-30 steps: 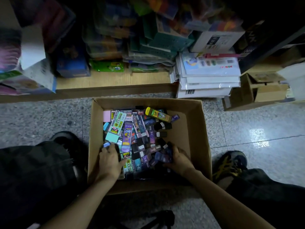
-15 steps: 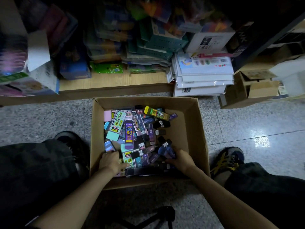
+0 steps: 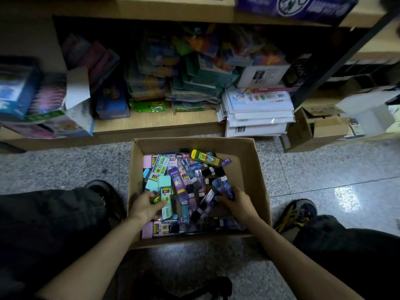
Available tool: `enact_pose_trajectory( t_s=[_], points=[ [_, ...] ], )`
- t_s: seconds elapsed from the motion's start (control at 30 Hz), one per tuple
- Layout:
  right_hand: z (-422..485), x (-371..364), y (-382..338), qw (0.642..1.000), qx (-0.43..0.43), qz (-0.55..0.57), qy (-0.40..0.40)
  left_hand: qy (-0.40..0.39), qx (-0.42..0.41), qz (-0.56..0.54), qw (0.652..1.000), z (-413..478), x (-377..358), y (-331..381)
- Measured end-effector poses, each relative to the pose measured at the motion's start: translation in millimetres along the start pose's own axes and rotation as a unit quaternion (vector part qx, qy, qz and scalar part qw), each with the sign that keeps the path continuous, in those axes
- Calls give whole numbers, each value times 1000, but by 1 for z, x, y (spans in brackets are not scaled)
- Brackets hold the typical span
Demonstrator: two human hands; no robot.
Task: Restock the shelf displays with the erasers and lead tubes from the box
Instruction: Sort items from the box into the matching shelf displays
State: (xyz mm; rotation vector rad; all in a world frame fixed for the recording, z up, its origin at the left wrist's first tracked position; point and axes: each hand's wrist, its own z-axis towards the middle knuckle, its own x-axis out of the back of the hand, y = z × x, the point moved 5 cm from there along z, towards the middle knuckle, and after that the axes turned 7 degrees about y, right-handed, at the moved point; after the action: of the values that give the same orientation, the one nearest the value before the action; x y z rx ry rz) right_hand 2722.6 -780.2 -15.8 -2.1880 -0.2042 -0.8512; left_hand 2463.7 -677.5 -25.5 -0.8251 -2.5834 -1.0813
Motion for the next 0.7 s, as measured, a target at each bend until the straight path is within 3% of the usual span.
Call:
enact_pose_trajectory(
  t_s=[0.13, 0.33, 0.57, 0.63, 0.7],
  points=[
    [-10, 6, -42, 992, 27, 119, 4, -45, -20, -166, 985, -25, -8, 27],
    [-33, 25, -109, 975, 80, 207, 29, -125, 13, -376, 918, -65, -31, 76],
    [-63, 58, -154, 969, 171, 48, 174, -204, -56, -438, 874, -97, -48, 119],
    [-63, 62, -158, 968, 165, 46, 182, -205, -89, -436, 872, -105, -47, 126],
    [-61, 64, -160, 969, 154, 124, 149, -200, -124, -415, 879, -112, -44, 131]
  ],
)
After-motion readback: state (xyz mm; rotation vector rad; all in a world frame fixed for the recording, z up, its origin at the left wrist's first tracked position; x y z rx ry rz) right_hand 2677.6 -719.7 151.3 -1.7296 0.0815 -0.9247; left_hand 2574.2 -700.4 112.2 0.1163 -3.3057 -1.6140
